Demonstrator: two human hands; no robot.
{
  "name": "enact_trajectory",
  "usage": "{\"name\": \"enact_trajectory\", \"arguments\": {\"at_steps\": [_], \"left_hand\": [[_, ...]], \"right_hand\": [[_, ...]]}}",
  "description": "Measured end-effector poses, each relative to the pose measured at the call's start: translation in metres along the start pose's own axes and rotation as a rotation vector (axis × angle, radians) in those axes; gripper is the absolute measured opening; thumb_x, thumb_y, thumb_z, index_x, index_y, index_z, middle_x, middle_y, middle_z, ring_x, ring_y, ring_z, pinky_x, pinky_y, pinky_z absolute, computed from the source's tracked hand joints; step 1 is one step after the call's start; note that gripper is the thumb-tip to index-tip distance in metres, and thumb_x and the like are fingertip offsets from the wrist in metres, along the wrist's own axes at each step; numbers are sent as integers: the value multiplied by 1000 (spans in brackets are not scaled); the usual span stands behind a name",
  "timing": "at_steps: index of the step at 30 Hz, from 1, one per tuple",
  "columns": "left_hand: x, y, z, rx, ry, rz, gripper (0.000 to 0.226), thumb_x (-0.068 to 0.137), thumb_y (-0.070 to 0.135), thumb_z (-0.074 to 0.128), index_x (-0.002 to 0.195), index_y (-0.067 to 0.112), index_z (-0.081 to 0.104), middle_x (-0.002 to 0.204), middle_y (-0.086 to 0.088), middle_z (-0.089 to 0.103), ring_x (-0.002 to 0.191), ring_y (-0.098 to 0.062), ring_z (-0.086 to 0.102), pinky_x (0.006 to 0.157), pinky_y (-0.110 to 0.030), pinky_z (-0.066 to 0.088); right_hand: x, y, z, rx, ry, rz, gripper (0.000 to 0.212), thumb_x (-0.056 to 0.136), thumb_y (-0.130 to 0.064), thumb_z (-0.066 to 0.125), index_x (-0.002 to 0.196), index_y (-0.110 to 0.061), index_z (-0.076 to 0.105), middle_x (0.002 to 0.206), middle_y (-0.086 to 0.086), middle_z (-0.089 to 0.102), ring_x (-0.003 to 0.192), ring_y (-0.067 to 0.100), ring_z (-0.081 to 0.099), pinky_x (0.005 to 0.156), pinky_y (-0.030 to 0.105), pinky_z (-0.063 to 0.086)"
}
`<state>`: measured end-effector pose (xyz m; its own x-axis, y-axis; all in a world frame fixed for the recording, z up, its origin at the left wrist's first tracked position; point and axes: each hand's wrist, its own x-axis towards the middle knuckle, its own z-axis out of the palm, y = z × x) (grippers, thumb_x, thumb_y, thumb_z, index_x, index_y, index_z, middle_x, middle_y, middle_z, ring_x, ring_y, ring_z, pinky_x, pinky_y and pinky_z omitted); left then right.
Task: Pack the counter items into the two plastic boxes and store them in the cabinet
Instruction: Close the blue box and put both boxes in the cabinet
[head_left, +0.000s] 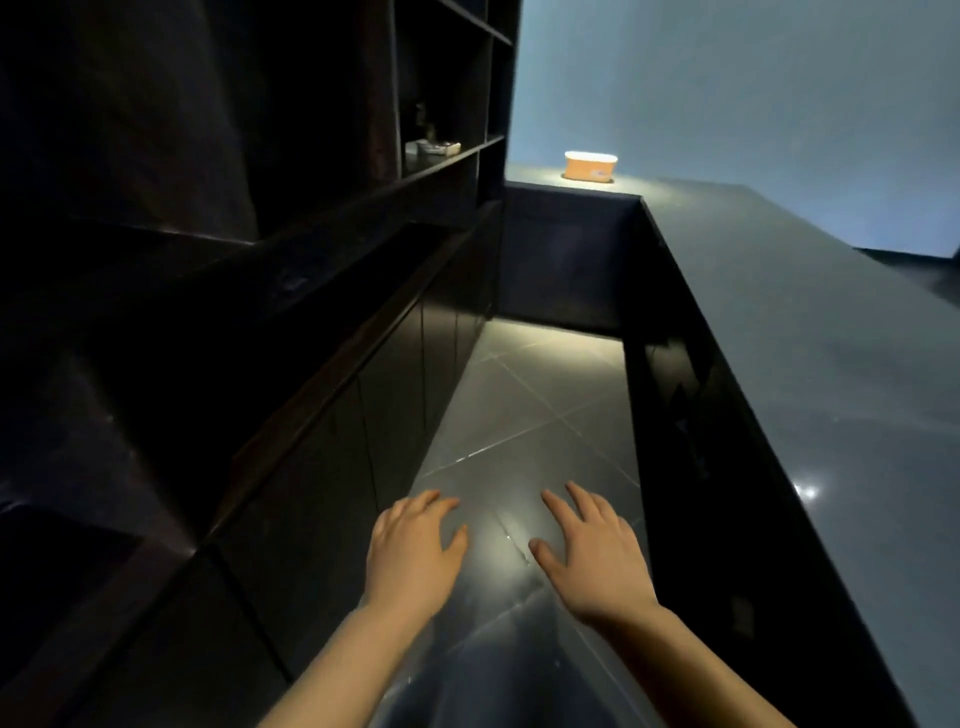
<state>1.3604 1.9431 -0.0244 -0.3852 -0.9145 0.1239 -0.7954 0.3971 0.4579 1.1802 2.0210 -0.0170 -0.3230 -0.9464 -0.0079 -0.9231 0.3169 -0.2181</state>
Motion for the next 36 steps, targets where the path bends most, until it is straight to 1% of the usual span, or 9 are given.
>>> {"name": "enact_trajectory", "arguments": {"at_steps": [5,8,13,16,19,25,29,33,36], "left_hand": [[147,-6,4,44,20,72,37,92,39,50,128,32,55,138,9,48,126,-14,42,101,-25,25],[226,-2,5,10,-2,115,36,91,38,50,126,31,57,134,9,51,123,-13,44,99,-23,24],[355,16,19,-39,-20,174,37,92,36,49,128,29,54,137,8,49,126,-13,40,106,-26,22],[412,29,43,-83,-43,192,35,91,35,52,124,28,57,134,7,52,124,-13,43,106,-28,27],[479,42,69,-67,-68,222,33,90,34,53,122,27,58,132,7,53,123,-14,45,106,-28,27],[617,81,106,-54,-28,199,34,90,30,53,124,25,57,132,5,53,121,-15,46,104,-28,29],[696,102,126,-43,-18,187,37,92,32,52,128,26,54,132,7,53,122,-12,45,106,-29,29],[766,95,152,-13,-80,58,38,93,39,47,131,33,50,137,13,47,125,-9,40,106,-27,26],[837,86,175,-21,-84,-1,38,92,39,48,129,32,52,137,11,48,125,-12,42,104,-27,29]], "right_hand": [[127,16,-8,17,48,94,66,93,-58,37,151,-34,17,161,0,13,147,21,11,118,39,13],[196,29,-18,22,42,155,66,94,-60,36,151,-34,17,161,1,13,147,21,10,118,38,13],[293,47,-27,21,77,228,65,93,-61,37,150,-35,19,160,-1,18,146,19,15,117,37,17],[342,71,-25,45,63,290,66,93,-62,38,150,-36,20,159,-3,19,146,17,15,116,36,18],[405,102,-31,37,71,304,66,93,-61,38,151,-35,20,159,-2,19,146,18,15,117,36,17],[546,166,-52,18,89,230,65,94,-58,38,151,-32,20,159,0,19,146,19,15,117,35,16],[643,206,-70,2,100,217,64,94,-57,38,151,-32,21,159,0,21,146,19,16,117,36,18],[735,226,-68,41,53,200,63,94,-57,39,150,-32,23,158,0,23,145,19,18,117,36,19],[813,238,-64,22,45,169,63,93,-57,39,150,-33,23,158,0,23,145,19,20,116,36,19]]}}
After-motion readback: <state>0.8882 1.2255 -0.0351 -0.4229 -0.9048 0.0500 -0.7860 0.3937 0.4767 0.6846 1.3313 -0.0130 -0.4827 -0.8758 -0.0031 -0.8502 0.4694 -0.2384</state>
